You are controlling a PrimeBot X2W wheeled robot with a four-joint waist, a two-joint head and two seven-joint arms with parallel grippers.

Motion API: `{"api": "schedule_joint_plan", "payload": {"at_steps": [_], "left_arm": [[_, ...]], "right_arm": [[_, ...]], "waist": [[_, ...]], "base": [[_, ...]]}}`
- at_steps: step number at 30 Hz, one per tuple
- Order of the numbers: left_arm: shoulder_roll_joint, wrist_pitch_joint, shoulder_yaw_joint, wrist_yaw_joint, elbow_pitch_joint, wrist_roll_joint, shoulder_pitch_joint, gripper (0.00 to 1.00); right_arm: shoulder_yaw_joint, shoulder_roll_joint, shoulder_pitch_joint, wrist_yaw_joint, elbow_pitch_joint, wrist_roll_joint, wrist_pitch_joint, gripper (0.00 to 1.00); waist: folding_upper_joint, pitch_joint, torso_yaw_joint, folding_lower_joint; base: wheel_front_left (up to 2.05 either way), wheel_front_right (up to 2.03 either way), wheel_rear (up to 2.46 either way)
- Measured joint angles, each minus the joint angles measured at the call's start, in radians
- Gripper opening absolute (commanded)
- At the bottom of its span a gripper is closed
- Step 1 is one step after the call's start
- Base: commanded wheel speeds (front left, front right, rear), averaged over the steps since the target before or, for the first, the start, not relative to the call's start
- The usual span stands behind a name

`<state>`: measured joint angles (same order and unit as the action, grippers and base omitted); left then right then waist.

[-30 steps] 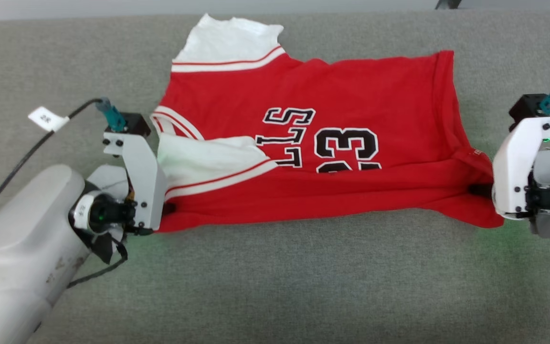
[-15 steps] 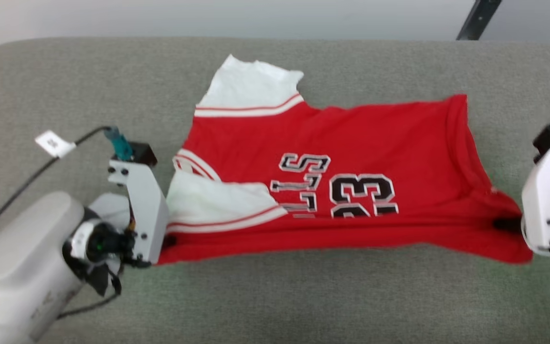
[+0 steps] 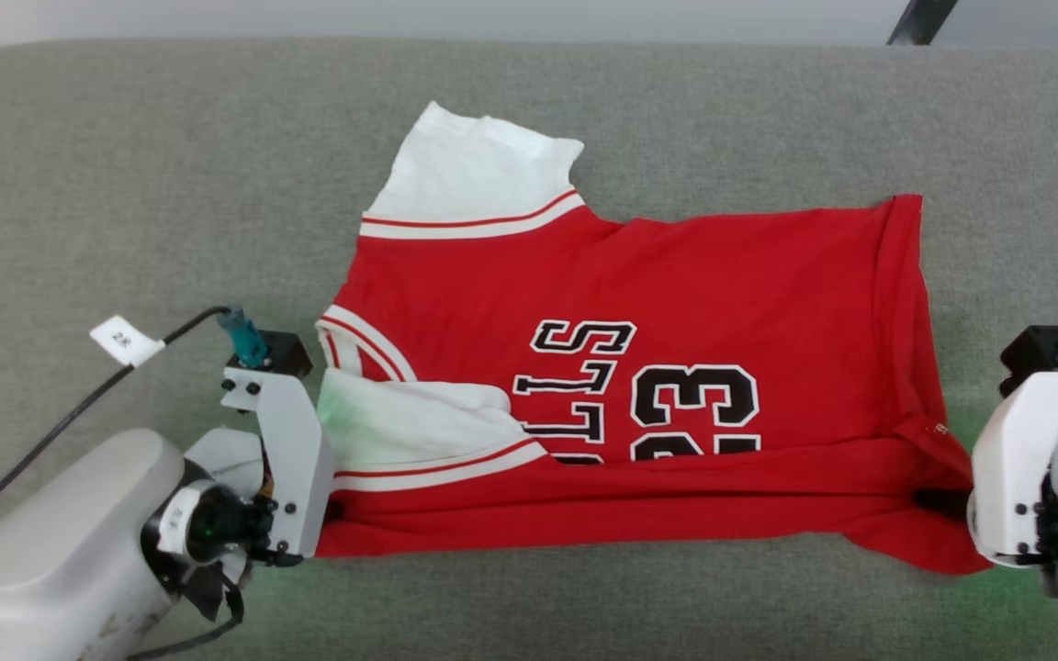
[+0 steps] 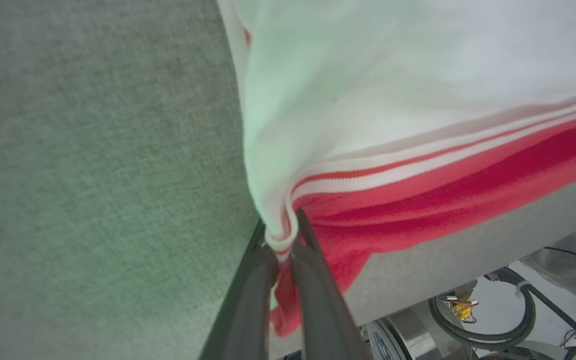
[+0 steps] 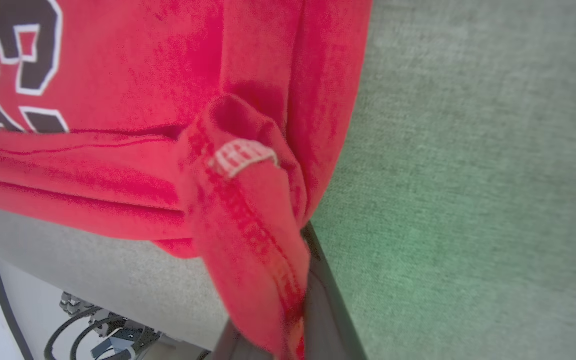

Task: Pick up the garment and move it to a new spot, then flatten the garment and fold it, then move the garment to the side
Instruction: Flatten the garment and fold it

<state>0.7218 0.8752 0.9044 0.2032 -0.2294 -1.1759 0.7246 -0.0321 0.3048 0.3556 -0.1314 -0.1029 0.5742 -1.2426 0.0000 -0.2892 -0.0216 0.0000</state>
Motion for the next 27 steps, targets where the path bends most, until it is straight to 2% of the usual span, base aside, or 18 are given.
{"api": "schedule_joint_plan", "payload": {"at_steps": [3, 4, 5, 7, 8, 9, 11, 12, 19, 27], "left_arm": [[-0.026, -0.007, 0.004, -0.012, -0.057, 0.003, 0.005, 0.00], [-0.033, -0.005, 0.006, -0.021, -0.073, 0.002, 0.009, 0.04], [-0.040, -0.006, 0.006, -0.028, -0.088, 0.001, 0.013, 0.14], [-0.051, -0.006, 0.006, -0.036, -0.117, -0.002, 0.017, 0.24], [-0.055, -0.006, 0.009, -0.041, -0.129, -0.002, 0.021, 0.40], [-0.058, -0.005, 0.011, -0.047, -0.141, -0.002, 0.025, 0.67], [-0.065, 0.001, 0.013, -0.051, -0.156, -0.002, 0.033, 0.84], [-0.067, 0.001, 0.014, -0.051, -0.161, -0.001, 0.037, 1.00], [-0.062, 0.037, 0.017, -0.030, -0.126, 0.008, 0.077, 1.00], [0.024, 0.074, 0.009, 0.032, 0.015, 0.017, 0.068, 1.00]], "right_arm": [[0.000, -0.022, 0.019, 0.000, -0.045, -0.017, 0.024, 0.00], [0.004, -0.023, 0.029, 0.000, -0.060, -0.019, 0.030, 0.00], [0.008, -0.025, 0.037, 0.000, -0.074, -0.020, 0.038, 0.00], [0.010, -0.031, 0.049, 0.000, -0.099, -0.022, 0.051, 0.00], [0.013, -0.032, 0.054, 0.000, -0.110, -0.022, 0.056, 0.00], [0.016, -0.033, 0.060, 0.000, -0.121, -0.022, 0.061, 0.00], [0.023, -0.032, 0.066, 0.000, -0.139, -0.023, 0.072, 0.00], [0.026, -0.032, 0.066, 0.000, -0.146, -0.023, 0.077, 0.00], [0.040, -0.022, 0.075, 0.000, -0.180, -0.017, 0.099, 0.00], [0.044, -0.018, 0.063, 0.000, -0.210, -0.013, 0.125, 0.00]], "waist": [[0.0000, -0.015, -0.011, 0.0000], [0.0000, -0.019, -0.015, 0.0000], [0.0000, -0.022, -0.018, 0.0000], [0.0000, -0.027, -0.025, 0.0000], [0.0000, -0.028, -0.027, 0.0000], [0.0000, -0.028, -0.028, 0.0000], [0.0000, -0.024, -0.027, 0.0000], [0.0000, -0.021, -0.026, 0.0000], [0.0000, 0.000, -0.014, 0.0000], [0.0000, 0.033, 0.000, 0.0000]], "base": [[0.00, 0.00, 0.00], [0.00, 0.00, 0.00], [0.00, 0.00, 0.00], [0.00, 0.00, 0.00], [0.00, 0.00, 0.00], [0.00, 0.00, 0.00], [0.00, 0.00, 0.00], [0.00, 0.00, 0.00], [0.00, 0.00, 0.00], [0.00, 0.00, 0.00]]}}
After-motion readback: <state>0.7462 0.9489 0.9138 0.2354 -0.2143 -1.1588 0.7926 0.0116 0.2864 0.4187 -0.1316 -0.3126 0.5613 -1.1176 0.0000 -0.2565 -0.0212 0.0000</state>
